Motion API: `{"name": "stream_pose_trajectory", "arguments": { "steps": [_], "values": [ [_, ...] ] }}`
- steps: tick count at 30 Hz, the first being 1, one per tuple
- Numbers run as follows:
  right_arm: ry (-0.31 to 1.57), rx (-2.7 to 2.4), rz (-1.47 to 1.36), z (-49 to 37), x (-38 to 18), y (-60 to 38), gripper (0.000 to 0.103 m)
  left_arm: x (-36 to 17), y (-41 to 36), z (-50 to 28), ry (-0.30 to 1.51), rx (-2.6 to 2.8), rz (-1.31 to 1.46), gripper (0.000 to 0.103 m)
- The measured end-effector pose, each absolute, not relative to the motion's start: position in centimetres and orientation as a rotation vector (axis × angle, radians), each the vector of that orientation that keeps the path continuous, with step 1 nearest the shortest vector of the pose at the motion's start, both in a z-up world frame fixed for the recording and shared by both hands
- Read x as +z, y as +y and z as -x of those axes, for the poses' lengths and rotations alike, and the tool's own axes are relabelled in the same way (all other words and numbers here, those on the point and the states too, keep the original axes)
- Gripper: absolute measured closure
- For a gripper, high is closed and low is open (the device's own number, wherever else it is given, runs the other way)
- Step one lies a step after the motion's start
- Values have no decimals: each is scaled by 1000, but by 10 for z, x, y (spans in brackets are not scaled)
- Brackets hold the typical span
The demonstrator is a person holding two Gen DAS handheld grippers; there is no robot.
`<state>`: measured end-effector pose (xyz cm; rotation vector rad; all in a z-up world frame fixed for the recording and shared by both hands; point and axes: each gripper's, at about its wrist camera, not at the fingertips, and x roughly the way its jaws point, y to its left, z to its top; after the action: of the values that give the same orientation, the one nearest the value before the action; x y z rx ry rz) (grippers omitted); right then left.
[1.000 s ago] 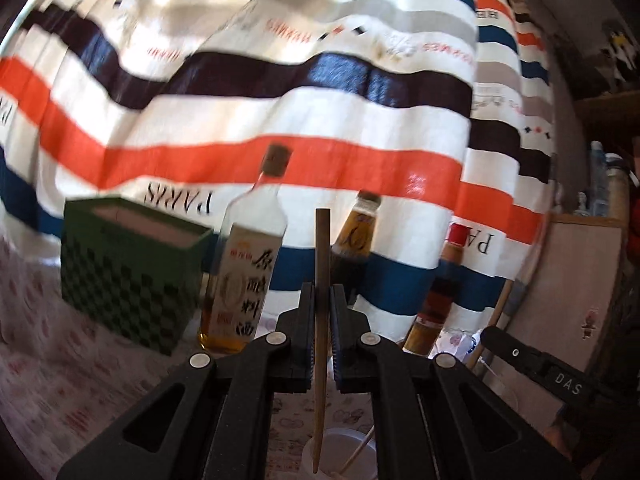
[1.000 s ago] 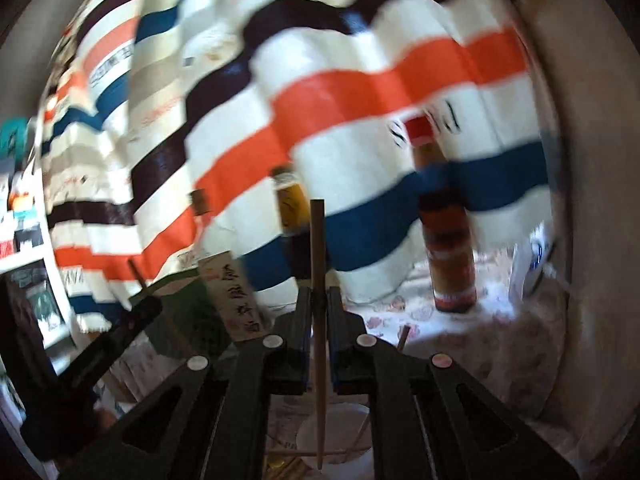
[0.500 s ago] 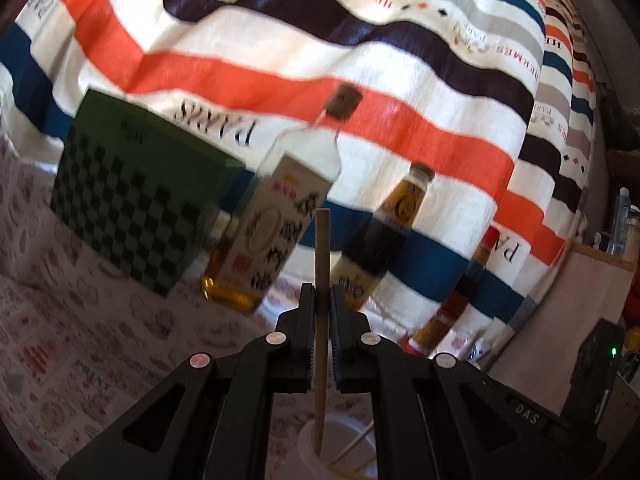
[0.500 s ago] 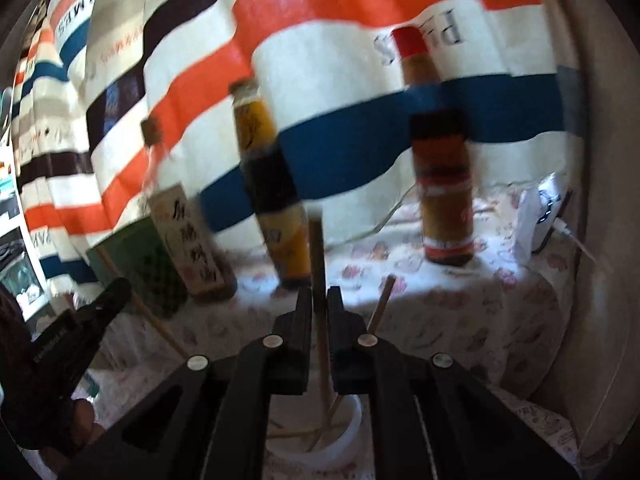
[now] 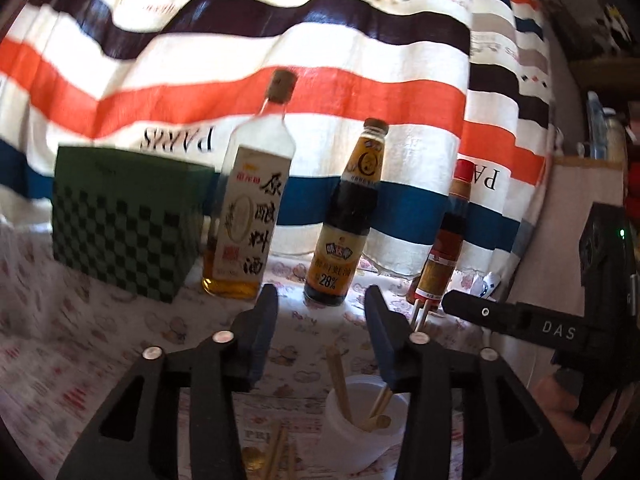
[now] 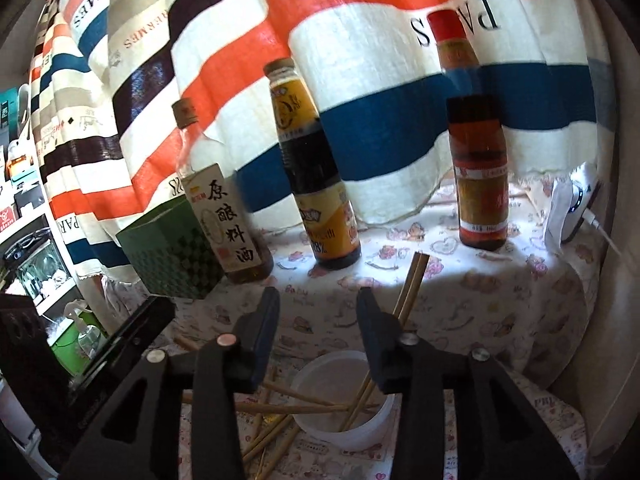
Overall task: Organize utensils
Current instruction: 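Withdraw both open tools from the cup back toward the chopstick pile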
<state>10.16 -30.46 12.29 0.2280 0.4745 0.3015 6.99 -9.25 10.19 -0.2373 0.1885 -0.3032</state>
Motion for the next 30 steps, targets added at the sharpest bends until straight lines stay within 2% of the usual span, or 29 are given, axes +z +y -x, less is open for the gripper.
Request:
{"name": "stream_pose_trajectory", "arguments": {
  "steps": [11,16,18,24,27,30],
  "values": [
    [425,313,-190,-83,133,-289,60,119,-63,-32,125,-157,112,27],
    [391,312,-183,-67,140,-281,58,117,-46,-19,114,-75,59,19],
    [375,333,-153,-58,142,-276,53,116,-43,-14,107,-54,36,9],
    [417,289,-122,-41,131,-270,50,104,-42,-2,95,-11,4,1],
    [428,275,-77,-24,118,-263,44,91,-47,2,79,12,-13,1],
    [434,262,-42,-9,102,-257,44,71,-49,2,101,13,0,1]
  ]
}}
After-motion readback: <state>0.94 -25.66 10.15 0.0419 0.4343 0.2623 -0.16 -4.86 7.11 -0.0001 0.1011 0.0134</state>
